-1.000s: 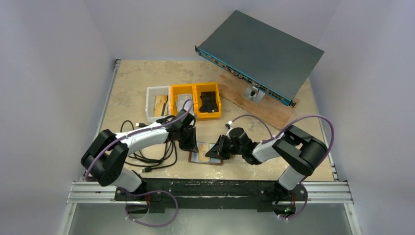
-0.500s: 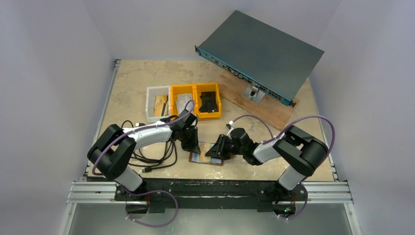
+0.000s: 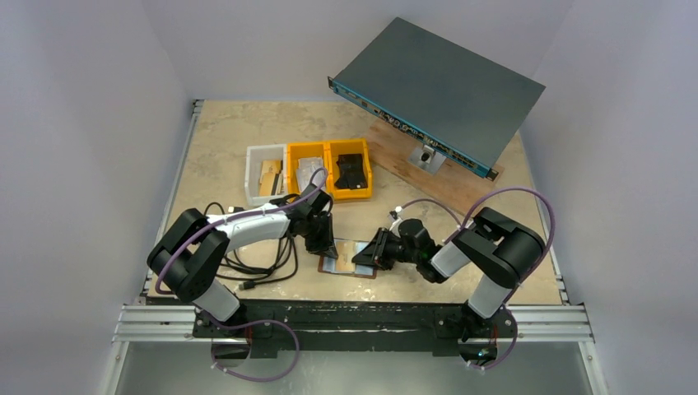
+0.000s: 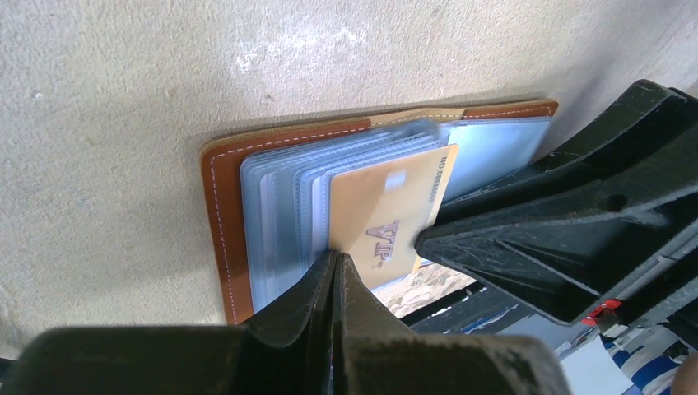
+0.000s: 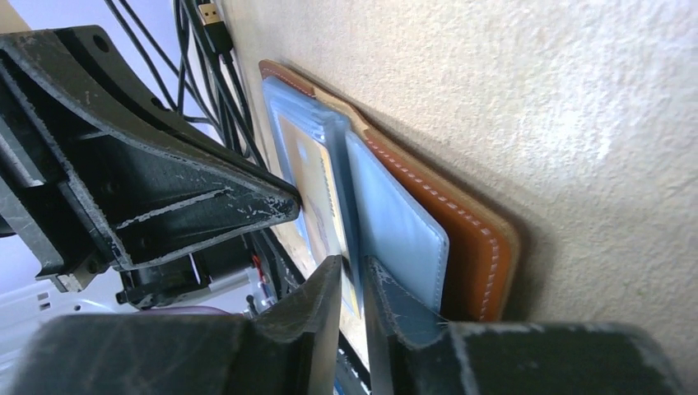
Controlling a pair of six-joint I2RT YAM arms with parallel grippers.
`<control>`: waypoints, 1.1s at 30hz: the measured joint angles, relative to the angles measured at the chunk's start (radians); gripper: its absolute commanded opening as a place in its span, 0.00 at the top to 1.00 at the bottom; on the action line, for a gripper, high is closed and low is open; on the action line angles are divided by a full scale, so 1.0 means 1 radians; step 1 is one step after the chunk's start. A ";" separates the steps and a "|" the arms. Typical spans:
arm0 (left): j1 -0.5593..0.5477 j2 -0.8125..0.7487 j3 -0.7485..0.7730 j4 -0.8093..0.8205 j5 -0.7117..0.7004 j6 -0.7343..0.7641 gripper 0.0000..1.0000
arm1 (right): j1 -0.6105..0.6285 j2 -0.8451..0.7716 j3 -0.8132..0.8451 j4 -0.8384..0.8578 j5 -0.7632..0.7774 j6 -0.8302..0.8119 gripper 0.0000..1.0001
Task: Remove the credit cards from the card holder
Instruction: Remove the credit card from the card holder.
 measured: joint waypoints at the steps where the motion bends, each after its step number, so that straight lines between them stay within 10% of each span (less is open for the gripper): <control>1: 0.000 0.000 0.000 0.000 0.000 0.000 1.00 | 0.000 0.011 -0.002 0.014 -0.001 0.004 0.88; 15: 0.000 0.003 0.000 0.007 0.001 -0.001 1.00 | -0.018 0.111 -0.085 0.266 -0.016 0.098 1.00; 24: 0.001 0.005 0.000 0.008 0.005 -0.001 1.00 | -0.019 0.112 -0.083 0.270 -0.017 0.090 0.85; 33: 0.002 0.008 0.000 0.012 0.013 -0.001 1.00 | -0.019 0.112 -0.040 0.213 -0.016 0.065 0.99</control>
